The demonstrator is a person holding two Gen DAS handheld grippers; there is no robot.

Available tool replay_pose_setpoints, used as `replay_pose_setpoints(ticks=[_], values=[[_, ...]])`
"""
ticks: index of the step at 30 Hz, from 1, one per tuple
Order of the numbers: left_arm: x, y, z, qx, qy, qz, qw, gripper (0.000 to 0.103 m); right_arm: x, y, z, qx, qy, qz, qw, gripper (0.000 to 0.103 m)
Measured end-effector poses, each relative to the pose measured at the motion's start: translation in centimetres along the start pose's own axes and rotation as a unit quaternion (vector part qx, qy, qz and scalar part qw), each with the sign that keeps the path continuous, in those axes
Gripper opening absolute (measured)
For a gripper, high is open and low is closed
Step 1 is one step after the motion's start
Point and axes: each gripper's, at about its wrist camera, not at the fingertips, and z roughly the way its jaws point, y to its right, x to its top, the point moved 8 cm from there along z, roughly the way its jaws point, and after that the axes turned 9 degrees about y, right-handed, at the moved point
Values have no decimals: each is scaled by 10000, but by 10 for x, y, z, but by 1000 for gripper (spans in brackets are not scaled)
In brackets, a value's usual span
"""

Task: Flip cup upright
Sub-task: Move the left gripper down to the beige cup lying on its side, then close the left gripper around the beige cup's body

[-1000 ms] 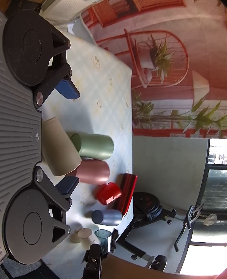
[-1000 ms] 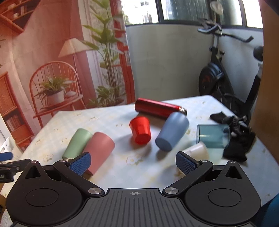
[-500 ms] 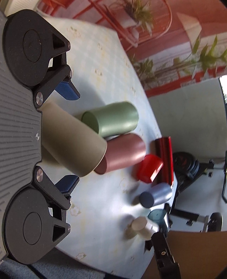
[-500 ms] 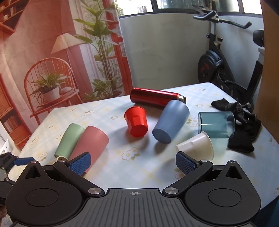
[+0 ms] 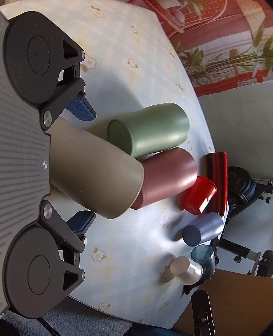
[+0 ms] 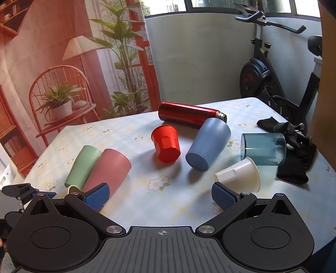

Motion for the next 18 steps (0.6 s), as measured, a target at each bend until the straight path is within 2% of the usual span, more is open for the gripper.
replay_pose_setpoints(ticks=[9, 13, 18], values=[[-3, -1, 2, -133, -5, -126, 9998, 92, -1, -5, 1, 37, -35, -66, 10000, 103], [-3, 0, 5, -231, -33, -233, 9995, 85, -1, -6, 0, 28, -25, -72, 10000, 103], [-4, 1, -1, -166, -38, -519, 9985, 76, 1, -3, -4, 18, 37, -23, 10000, 103]])
